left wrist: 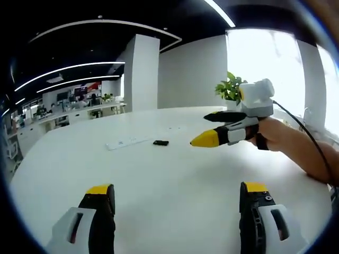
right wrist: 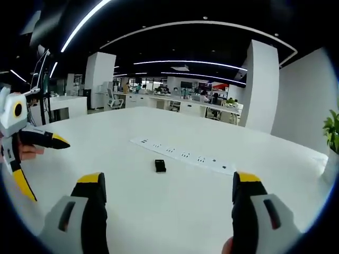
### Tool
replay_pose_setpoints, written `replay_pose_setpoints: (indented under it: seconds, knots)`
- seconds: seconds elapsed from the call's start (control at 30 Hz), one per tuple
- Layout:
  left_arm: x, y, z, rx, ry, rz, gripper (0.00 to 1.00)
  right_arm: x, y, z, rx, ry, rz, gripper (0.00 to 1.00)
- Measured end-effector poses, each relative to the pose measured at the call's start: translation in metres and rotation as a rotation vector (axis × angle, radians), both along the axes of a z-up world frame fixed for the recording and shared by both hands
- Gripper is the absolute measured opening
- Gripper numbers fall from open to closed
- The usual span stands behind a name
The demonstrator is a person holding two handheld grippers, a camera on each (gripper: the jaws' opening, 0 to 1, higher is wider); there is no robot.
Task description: Snap the two parts of the plastic buckle together until the buckle closes and remains connected.
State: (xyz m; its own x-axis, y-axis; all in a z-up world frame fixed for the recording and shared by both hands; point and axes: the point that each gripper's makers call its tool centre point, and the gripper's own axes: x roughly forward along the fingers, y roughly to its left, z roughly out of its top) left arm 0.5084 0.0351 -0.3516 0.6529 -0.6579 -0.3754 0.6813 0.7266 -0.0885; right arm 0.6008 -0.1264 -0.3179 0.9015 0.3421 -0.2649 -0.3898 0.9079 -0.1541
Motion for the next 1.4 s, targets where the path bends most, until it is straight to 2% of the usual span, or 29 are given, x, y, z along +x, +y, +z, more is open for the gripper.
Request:
replay_pose_setpoints:
  seconds: [0.2, 0.77, 1.03, 1.13, 1.4]
  knots:
    - [-0.003, 0.0, -0.004, 0.012, 0.002, -0.001, 0.99, -0.004, 0.005, 0.009, 0.039, -0.016, 0.012, 1.0]
    - [-0.002, 0.001, -0.009, 0.034, 0.001, -0.004, 0.99, -0.02, -0.005, 0.014, 0.058, -0.02, 0.008, 1.0]
    - [-0.004, -0.001, -0.012, 0.049, 0.002, -0.011, 0.99, -0.037, -0.006, 0.013, 0.063, -0.021, 0.014, 1.0]
    - [-0.008, -0.002, -0.012, 0.051, 0.0, -0.012, 0.99, -0.044, -0.008, 0.016, 0.097, -0.025, 0.012, 1.0]
    - [-0.021, -0.006, -0.012, 0.065, -0.01, -0.015, 0.99, -0.062, -0.014, 0.019, 0.097, -0.024, 0.023, 1.0]
